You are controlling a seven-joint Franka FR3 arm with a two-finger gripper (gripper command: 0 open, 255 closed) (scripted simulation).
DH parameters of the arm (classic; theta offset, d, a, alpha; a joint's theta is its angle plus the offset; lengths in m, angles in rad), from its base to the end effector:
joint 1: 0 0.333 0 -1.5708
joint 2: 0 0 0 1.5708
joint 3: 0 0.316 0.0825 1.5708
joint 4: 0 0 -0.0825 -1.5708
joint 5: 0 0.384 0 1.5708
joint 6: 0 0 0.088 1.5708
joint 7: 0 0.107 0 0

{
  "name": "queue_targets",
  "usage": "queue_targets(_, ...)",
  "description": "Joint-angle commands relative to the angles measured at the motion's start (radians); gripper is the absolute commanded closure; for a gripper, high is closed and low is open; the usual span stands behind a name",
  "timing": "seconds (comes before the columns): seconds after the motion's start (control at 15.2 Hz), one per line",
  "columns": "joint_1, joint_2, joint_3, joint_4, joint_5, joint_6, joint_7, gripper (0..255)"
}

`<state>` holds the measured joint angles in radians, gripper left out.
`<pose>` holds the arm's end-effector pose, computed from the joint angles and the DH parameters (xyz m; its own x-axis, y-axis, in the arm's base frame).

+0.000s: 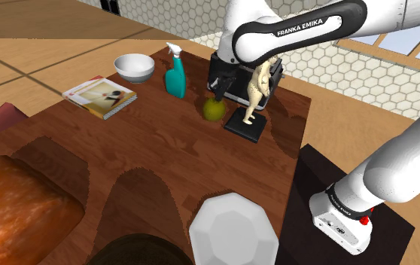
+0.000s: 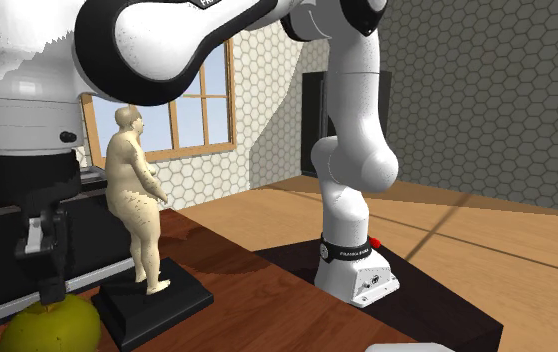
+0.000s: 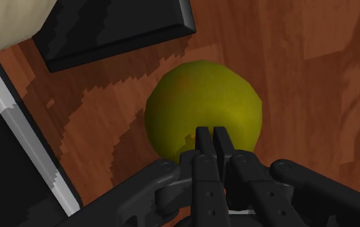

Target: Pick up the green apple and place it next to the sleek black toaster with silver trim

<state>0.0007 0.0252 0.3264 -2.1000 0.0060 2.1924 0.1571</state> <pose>0.5259 0.1779 0.4147 0.9842 0.1644 0.0655 0.1663 -0.9858 -0.0237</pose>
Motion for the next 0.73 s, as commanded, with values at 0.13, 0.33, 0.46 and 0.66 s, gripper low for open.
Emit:
queue_targets(0.13,0.001,0.006,0.001,-0.009,-0.003,0.016,0.004,255)
queue_targets(0.33,0.001,0.006,0.001,-0.009,-0.003,0.016,0.004,255)
queue_targets(0.46,0.001,0.006,0.001,-0.009,-0.003,0.016,0.004,255)
queue_targets(0.66,0.001,0.006,0.001,-0.009,-0.003,0.016,0.004,0)
